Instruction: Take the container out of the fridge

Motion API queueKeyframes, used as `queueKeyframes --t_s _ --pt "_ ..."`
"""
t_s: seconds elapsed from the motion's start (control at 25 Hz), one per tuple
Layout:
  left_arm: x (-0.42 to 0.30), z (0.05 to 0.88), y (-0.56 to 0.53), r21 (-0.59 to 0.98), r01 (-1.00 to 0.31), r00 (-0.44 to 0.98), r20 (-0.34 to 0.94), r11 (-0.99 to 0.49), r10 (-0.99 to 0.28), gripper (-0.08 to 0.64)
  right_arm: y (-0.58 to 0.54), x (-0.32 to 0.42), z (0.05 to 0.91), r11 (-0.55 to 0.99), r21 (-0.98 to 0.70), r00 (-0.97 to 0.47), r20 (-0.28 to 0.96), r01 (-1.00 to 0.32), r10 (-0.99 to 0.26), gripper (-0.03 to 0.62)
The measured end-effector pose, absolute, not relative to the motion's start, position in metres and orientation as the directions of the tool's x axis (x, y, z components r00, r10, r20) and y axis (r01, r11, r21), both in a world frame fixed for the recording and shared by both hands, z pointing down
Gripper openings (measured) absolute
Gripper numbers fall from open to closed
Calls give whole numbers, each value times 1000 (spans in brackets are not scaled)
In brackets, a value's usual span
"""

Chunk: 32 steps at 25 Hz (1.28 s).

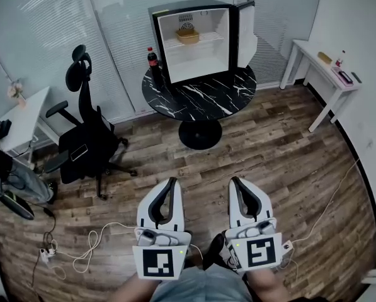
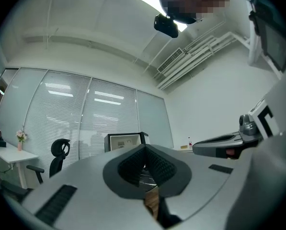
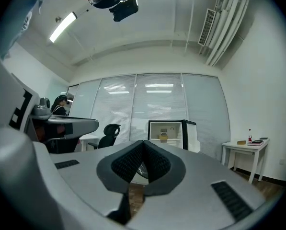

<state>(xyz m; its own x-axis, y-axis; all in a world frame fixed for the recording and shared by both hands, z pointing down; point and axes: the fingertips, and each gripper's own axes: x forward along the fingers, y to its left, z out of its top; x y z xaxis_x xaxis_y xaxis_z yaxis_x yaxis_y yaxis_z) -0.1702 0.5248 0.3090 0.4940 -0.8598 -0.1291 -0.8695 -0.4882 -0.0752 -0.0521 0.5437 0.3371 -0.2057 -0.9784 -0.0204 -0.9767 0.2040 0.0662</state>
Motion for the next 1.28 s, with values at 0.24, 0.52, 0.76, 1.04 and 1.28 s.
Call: queueKeyframes --t_s 0.24,0.52,0.76,1.04,1.28 --pt "-135 308 499 -96 -871 490 -121 -481 -863 14 516 -11 346 199 45 -199 10 -979 -980 14" --pt "-93 301 480 -127 -888 456 -119 -442 -882 14 488 40 339 219 32 -219 2 -975 -976 14" --pt "-83 300 459 -135 -901 427 -105 -413 -898 14 465 57 339 235 13 -235 -9 -972 -972 14" --pt "-73 305 423 -133 -901 426 -105 -412 -899 14 429 64 346 242 11 -242 2 -970 -970 14" --pt "-73 319 367 -101 -900 432 -91 -423 -897 14 378 62 360 243 21 -242 40 -970 -969 14"
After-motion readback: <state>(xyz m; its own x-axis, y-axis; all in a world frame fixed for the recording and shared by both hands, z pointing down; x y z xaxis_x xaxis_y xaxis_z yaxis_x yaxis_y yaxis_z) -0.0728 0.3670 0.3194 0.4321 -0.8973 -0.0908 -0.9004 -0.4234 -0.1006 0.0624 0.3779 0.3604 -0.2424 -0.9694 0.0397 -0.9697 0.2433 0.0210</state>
